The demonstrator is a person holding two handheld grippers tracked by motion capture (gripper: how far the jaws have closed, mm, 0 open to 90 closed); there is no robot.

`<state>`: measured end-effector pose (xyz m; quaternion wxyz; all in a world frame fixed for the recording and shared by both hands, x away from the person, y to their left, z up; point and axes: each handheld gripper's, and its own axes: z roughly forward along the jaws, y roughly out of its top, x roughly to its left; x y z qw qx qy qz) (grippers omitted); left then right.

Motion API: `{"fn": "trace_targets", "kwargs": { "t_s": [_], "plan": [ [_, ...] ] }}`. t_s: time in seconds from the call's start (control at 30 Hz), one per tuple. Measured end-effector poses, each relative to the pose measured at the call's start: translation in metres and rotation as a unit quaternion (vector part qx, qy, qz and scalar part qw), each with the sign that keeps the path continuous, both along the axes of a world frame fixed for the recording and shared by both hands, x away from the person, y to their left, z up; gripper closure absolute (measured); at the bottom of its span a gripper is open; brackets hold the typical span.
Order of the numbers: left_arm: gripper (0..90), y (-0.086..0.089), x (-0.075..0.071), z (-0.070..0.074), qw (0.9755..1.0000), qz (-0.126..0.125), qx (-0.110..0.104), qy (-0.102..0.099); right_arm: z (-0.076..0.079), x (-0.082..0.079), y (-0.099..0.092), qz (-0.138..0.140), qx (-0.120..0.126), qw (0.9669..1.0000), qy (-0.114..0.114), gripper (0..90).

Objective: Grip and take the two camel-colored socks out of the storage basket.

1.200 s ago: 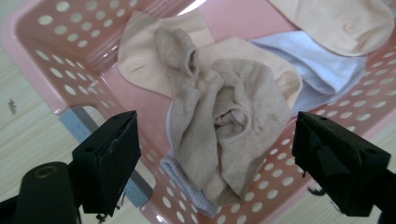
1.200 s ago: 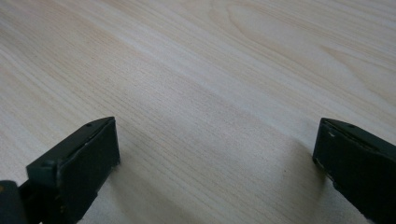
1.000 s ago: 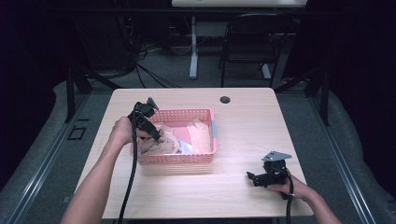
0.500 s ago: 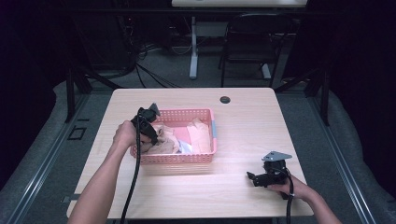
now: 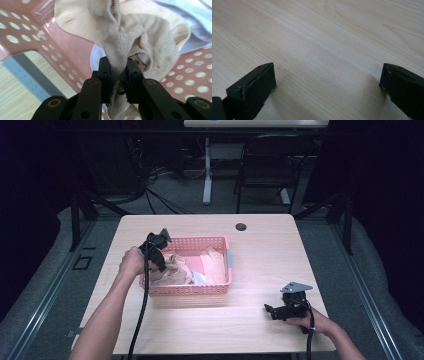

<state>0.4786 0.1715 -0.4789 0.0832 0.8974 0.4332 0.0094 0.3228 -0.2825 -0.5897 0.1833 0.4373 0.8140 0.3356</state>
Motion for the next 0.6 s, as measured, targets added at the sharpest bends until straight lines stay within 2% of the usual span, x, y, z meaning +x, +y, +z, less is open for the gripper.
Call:
{"fn": "trace_targets", "kwargs": {
  "t_s": [0.2, 0.3, 0.4, 0.43, 0.47, 0.57, 0.6],
  "plan": [
    [77.8, -0.001, -0.003, 0.017, 0.9998, -0.01, 0.007, -0.017, 0.0, 0.0, 0.0, -0.001, 0.002, 1.0, -0.001, 0.0],
    [77.9, -0.002, -0.005, 0.032, 0.9996, -0.017, 0.008, -0.021, 0.0, 0.0, 0.0, 0.001, -0.001, 1.0, 0.001, 0.0],
    [77.9, -0.003, -0.006, 0.038, 0.9995, -0.019, 0.009, -0.025, 0.0, 0.0, 0.0, 0.001, -0.002, 1.0, 0.001, 0.0],
    [77.8, -0.004, -0.006, 0.046, 0.9993, -0.021, 0.006, -0.031, 0.0, 0.0, 0.0, 0.001, -0.001, 1.0, 0.001, 0.0],
    [77.9, -0.004, -0.006, 0.046, 0.9993, -0.021, 0.006, -0.031, 0.0, 0.0, 0.0, 0.001, -0.001, 1.0, 0.001, 0.0],
    [77.9, -0.005, -0.007, 0.058, 0.999, -0.023, 0.0, -0.038, 0.0, 0.0, 0.0, 0.002, -0.002, 1.0, -0.001, 0.0],
    [77.9, -0.007, -0.008, 0.066, 0.9988, -0.027, -0.002, -0.041, 0.0, 0.0, 0.0, 0.001, -0.001, 1.0, 0.001, 0.0]
  ]
}}
